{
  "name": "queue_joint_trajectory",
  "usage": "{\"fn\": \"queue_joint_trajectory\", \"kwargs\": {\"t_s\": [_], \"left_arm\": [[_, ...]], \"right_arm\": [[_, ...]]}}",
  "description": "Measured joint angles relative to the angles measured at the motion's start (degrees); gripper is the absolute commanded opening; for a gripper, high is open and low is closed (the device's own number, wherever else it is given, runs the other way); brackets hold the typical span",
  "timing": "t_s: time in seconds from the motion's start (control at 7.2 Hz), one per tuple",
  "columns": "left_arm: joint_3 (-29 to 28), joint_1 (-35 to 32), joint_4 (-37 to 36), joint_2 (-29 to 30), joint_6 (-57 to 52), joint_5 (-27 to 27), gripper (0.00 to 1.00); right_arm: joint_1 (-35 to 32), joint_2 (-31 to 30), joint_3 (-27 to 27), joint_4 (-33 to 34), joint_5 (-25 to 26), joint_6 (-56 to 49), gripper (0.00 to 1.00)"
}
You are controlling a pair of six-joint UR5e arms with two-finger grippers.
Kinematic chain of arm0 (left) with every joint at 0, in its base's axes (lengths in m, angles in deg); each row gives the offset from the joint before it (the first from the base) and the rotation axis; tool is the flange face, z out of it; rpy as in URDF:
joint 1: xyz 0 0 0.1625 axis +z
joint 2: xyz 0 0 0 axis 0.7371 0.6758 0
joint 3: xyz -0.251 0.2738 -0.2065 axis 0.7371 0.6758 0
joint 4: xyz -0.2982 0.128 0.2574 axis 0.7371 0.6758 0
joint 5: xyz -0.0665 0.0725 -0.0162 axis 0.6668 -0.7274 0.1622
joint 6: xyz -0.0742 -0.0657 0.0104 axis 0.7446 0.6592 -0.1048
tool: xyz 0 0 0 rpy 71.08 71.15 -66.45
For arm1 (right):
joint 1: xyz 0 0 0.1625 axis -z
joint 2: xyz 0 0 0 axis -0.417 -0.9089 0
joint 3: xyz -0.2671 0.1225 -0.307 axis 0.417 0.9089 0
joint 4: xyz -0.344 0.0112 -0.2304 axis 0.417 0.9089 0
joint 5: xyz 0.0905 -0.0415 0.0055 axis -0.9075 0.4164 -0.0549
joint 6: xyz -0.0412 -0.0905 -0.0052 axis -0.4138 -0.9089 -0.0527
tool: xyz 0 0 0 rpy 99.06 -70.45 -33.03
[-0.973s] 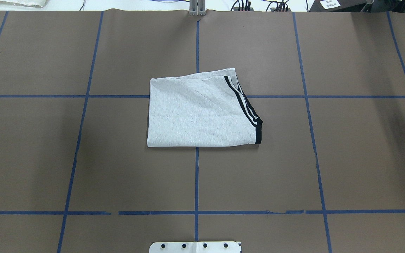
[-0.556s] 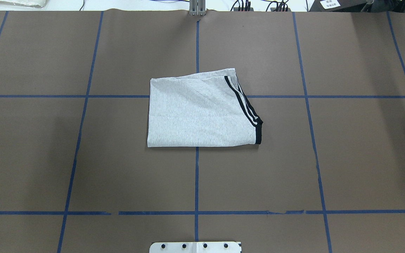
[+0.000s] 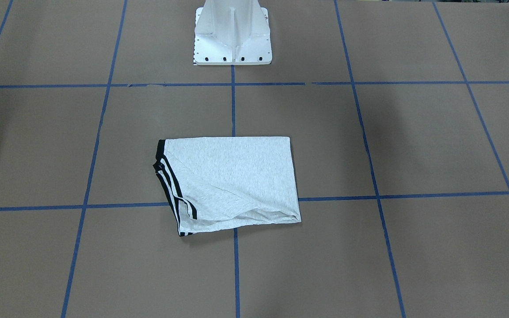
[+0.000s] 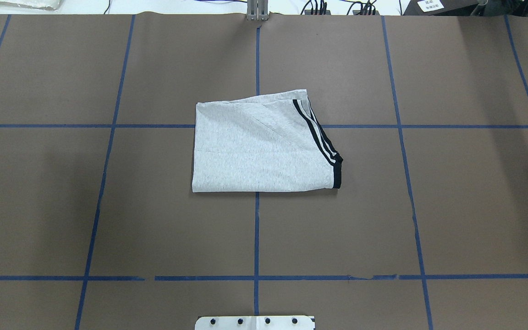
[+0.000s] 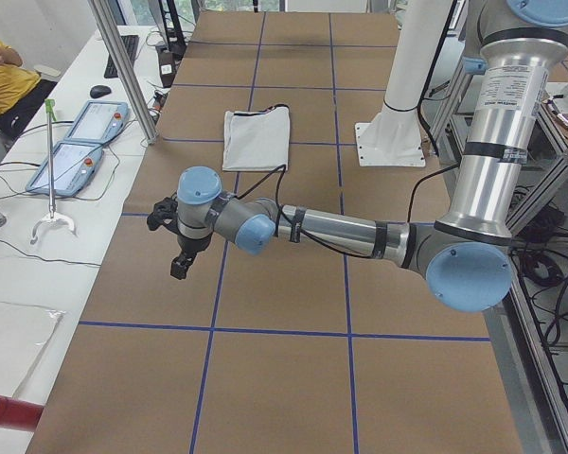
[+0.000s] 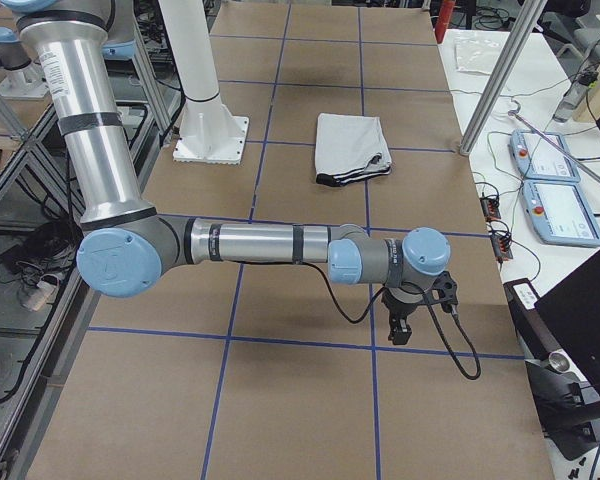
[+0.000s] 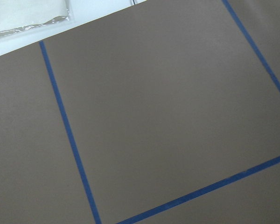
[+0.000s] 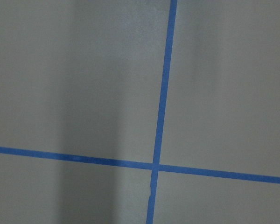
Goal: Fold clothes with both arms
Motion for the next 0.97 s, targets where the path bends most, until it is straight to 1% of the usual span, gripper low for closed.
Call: {"fn": "queue_joint_trajectory", "kwargs": {"t_s": [0.42,0.69,0.97], "left_arm": [[-1.1,0.0,0.2,-2.0,-0.3,1.2,0.99],[-0.4,-0.1,0.4,-2.4,-0.4,1.4,0.99],[0.3,-0.1,0.5,-2.3,-0.1,1.5,0.99]], "right_arm": [[0.6,-1.5,-6.6,6.3,0.4,0.2,1.0],[0.6,-3.3,-9.5,7.1,0.3,0.6,1.0],[0.7,-4.8,-10.9,7.0,0.1,0.8,1.0]]}}
